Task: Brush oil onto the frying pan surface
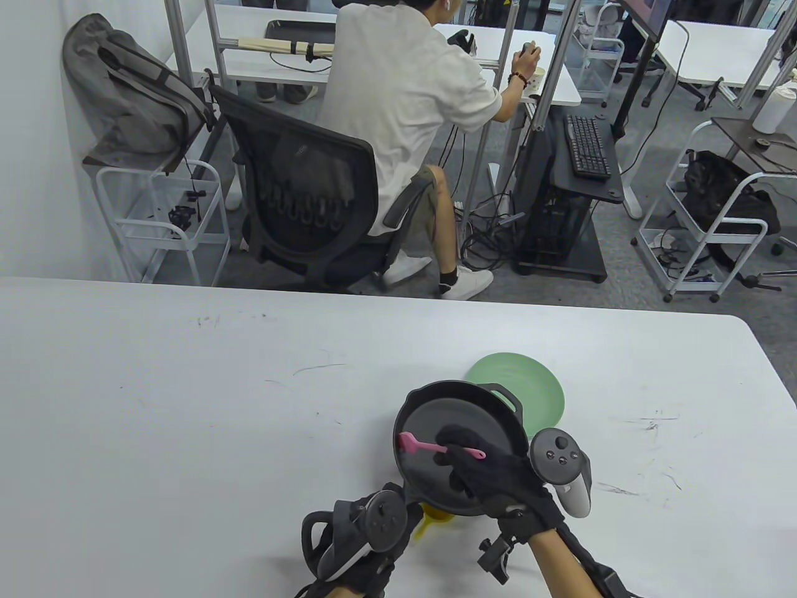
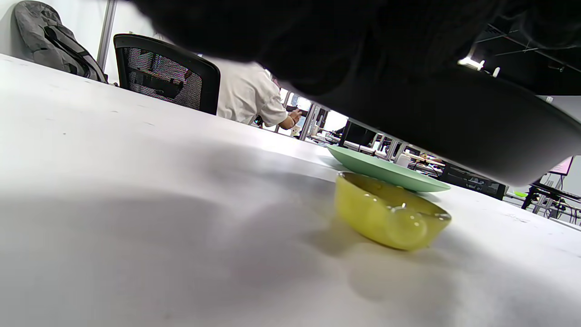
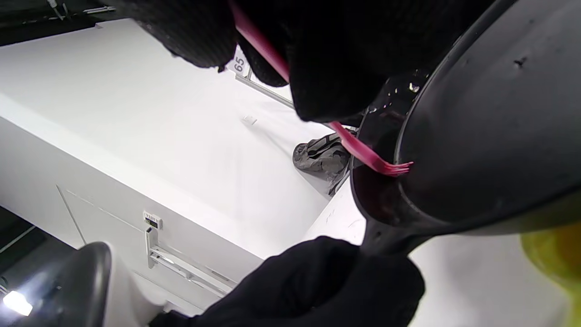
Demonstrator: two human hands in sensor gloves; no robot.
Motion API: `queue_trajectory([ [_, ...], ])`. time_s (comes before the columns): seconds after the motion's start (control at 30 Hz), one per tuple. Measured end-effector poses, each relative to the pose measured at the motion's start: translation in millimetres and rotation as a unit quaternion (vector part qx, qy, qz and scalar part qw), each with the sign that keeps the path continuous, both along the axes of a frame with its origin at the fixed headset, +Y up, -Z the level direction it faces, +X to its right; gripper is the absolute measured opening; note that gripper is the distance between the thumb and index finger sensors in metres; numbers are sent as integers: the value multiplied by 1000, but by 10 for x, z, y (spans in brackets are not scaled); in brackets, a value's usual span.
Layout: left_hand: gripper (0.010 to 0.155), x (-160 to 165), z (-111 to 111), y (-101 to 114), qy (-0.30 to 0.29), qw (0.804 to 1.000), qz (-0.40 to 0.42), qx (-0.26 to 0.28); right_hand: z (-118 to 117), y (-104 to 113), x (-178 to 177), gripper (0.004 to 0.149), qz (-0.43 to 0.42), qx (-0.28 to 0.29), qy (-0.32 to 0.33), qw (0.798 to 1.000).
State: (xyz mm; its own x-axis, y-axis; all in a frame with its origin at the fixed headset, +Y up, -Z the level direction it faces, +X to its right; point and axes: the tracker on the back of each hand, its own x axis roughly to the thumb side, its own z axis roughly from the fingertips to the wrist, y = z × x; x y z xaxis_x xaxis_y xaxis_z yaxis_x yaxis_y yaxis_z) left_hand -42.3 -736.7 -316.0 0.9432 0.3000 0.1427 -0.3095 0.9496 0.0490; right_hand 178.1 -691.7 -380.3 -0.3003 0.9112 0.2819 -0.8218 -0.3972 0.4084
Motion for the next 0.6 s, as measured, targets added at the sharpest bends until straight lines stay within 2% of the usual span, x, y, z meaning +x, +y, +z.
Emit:
queue_trajectory([
  [0.1, 60, -1, -1, -3, 0, 1000, 0, -1, -13, -16, 5, 53, 14, 4, -14, 1000],
  [0.2, 60, -10, 0, 5, 3, 1000, -4, 0, -16, 5, 52, 52, 50, 16, -65, 997],
  [0.47, 60, -43, -7, 20, 5, 1000, -3, 0, -15, 123, 288, 50, 128, 56, -157, 978],
  [0.6, 60, -62, -10, 28, 3, 1000, 7, -3, -23, 146, 342, 49, 116, 46, -160, 979],
])
